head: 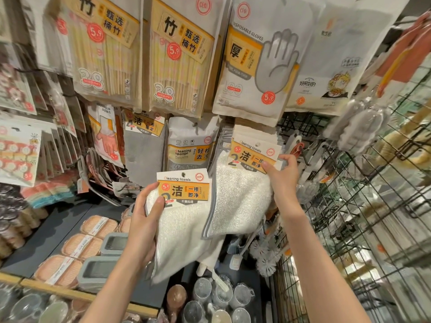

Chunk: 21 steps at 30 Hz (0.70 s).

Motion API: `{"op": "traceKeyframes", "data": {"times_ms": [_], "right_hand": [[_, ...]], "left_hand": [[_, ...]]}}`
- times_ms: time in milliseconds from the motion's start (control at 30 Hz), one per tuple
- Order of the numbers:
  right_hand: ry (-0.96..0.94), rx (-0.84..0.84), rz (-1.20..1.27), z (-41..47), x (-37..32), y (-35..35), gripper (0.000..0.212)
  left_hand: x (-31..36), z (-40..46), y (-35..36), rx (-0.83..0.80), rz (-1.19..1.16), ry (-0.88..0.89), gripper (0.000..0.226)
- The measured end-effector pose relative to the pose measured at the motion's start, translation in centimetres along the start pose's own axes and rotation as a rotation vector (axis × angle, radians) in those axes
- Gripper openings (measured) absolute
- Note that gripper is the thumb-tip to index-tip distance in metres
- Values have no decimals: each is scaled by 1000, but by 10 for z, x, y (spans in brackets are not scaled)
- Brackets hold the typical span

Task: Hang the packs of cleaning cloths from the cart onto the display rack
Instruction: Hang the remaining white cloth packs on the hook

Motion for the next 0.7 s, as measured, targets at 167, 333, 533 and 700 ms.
{"op": "traceKeyframes", "data": {"times_ms": [167, 333, 533, 700], "right_hand": [[-45, 81, -12, 0, -3, 1, 37], [-81, 40, -18, -4, -2, 4, 36], [-102, 7, 5, -6, -3, 6, 38], [-99, -25, -35, -8, -2, 9, 36]], "left_hand": [[-6, -1, -9, 16, -14, -27, 30], [-2, -4, -17, 43, -13, -17, 34], [1, -7, -19, 52, 5, -14, 33], [-4, -6, -23, 51, 32, -14, 30]]}}
Point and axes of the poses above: each hand's wrist, its own z-axis towards the middle knuckle, its own y-axis out of the palm, x = y × z, the point moved 8 cm from there along z, towards the middle knuckle, and after that the axes turned 9 degrees about z, right-handed, at the moved point
